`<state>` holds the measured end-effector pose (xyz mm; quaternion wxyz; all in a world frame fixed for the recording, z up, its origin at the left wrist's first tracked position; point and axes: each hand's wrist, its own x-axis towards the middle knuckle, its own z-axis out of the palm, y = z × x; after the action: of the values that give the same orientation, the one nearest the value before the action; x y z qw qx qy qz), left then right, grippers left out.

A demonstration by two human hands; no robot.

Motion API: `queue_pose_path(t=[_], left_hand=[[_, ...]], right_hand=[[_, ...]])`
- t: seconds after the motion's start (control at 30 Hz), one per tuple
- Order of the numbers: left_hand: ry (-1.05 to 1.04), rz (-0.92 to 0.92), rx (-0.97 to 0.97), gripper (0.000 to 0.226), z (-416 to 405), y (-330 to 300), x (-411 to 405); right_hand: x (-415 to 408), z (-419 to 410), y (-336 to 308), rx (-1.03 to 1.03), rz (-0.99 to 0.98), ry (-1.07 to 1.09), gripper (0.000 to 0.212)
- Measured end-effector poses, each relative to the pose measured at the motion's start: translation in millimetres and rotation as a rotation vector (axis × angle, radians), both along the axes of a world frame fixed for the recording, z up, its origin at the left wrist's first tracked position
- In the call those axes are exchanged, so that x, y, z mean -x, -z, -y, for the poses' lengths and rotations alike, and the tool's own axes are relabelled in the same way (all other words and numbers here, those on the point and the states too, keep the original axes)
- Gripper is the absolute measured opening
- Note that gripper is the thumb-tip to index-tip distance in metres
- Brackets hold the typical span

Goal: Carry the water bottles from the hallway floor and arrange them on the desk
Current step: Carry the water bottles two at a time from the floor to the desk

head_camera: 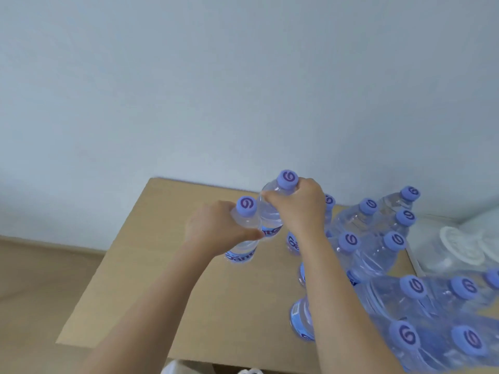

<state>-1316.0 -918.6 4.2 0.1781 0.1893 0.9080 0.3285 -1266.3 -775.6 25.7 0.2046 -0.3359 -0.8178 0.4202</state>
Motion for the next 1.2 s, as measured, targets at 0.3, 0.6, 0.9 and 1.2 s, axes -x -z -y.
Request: queue_pose_path(t=[0.3, 0.6, 0.9, 1.2], left_hand=[[0.262, -0.079, 0.069, 0.045, -93, -11, 79], [0.328, 0.066, 0.020, 0.047, -181, 16, 85], [0.460, 0.121, 0.088, 0.047, -210, 31, 66], [0.547, 0.129, -0.109, 0.031, -189, -7, 63]], right_hand=[[33, -73, -20, -0.029, 0.011, 0.271, 0.038], [28, -144, -5, -0.017, 0.334, 0.381, 0.045], [23, -166, 3, -0.096, 0.570, 0.421, 0.027], [7, -140, -4, -0.173, 0.565, 0.317, 0.022]])
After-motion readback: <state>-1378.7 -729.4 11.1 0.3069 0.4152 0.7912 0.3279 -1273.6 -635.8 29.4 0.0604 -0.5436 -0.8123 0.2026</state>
